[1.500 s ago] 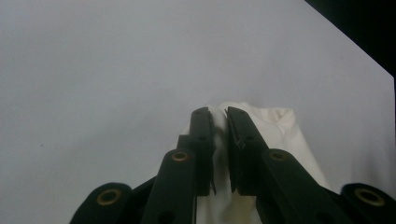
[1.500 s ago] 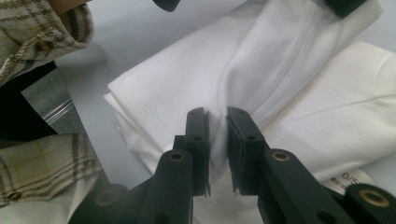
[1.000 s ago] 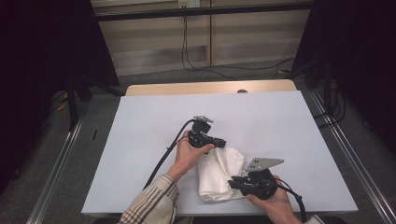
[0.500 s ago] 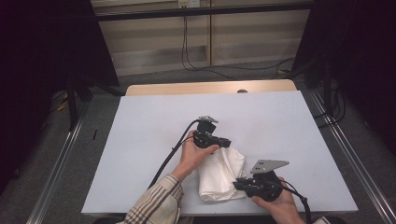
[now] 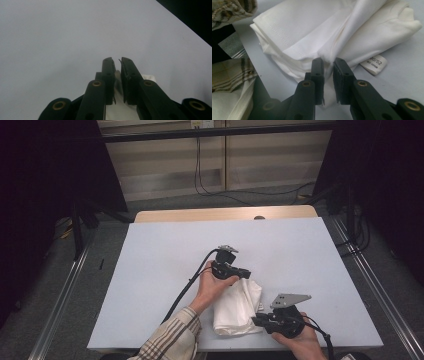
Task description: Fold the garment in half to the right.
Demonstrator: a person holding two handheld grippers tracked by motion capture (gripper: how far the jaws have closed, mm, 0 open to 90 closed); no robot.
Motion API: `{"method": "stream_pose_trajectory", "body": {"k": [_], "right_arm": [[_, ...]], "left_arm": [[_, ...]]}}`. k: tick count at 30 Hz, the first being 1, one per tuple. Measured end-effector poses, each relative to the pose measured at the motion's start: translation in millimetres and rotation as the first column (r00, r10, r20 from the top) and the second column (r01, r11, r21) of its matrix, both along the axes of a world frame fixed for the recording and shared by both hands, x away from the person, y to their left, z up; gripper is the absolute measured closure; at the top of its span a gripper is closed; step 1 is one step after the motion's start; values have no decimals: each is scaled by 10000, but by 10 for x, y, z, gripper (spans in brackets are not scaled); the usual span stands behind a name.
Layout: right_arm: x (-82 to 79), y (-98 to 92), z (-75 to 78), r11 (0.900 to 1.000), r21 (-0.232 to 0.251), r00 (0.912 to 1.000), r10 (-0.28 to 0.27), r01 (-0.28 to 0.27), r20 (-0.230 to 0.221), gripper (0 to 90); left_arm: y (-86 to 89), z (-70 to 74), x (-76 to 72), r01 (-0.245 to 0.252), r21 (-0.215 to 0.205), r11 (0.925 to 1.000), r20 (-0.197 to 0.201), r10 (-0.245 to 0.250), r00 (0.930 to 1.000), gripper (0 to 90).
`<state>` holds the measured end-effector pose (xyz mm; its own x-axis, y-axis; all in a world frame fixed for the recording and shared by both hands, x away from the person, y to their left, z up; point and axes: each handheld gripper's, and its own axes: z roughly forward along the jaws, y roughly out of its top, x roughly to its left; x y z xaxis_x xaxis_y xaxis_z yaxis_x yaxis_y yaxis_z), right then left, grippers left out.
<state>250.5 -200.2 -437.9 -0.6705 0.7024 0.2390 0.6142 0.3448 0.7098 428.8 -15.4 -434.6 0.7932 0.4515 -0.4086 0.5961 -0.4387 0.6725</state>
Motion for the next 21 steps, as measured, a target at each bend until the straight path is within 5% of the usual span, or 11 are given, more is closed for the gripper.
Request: {"method": "stream_pose_trajectory", "body": {"k": [11, 21], "right_arm": [[11, -14, -11, 10000, -48, 10000, 27, -27, 10, 764], [1, -39, -30, 9999, -105, 9999, -100, 100, 82, 714]], "left_arm": [[-12, -12, 13, 160, -105, 9998, 91, -159, 9998, 788], [6, -21, 37, -173, 66, 9998, 240, 171, 9996, 598]]}}
